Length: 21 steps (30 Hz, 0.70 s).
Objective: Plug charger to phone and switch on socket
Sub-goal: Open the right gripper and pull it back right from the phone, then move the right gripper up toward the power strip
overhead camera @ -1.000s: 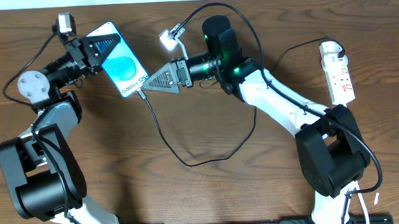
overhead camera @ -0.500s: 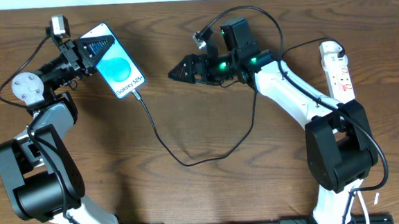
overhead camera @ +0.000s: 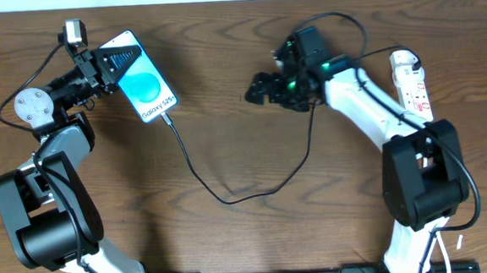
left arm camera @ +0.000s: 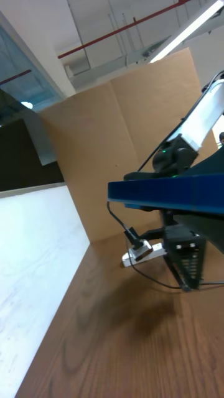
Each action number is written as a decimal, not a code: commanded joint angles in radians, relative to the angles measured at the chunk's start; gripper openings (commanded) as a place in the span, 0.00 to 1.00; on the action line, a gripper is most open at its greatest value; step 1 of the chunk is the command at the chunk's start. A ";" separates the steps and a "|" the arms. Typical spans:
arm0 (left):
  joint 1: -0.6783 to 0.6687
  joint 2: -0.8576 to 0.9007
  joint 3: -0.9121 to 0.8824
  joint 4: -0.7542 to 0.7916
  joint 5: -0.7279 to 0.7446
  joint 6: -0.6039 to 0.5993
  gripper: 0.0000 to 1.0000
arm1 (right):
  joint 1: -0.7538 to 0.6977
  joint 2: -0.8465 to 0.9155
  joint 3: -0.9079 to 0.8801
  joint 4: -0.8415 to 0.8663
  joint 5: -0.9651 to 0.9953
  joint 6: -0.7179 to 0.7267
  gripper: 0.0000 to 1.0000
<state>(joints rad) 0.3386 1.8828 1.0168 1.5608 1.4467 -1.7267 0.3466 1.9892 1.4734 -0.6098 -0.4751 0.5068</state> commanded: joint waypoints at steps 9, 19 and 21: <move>0.002 -0.026 0.011 0.012 0.027 0.018 0.07 | -0.085 -0.109 0.011 -0.222 0.346 -0.014 0.94; -0.003 -0.023 0.011 0.012 0.065 0.032 0.07 | -0.062 -0.320 0.011 -0.267 0.388 -0.014 0.91; -0.011 -0.022 0.011 0.012 0.069 0.034 0.07 | -0.056 -0.353 0.011 -0.270 0.388 -0.015 0.91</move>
<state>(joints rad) 0.3374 1.8828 1.0168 1.5604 1.5013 -1.7103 0.2768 1.6917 1.4731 -0.8738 -0.1135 0.5030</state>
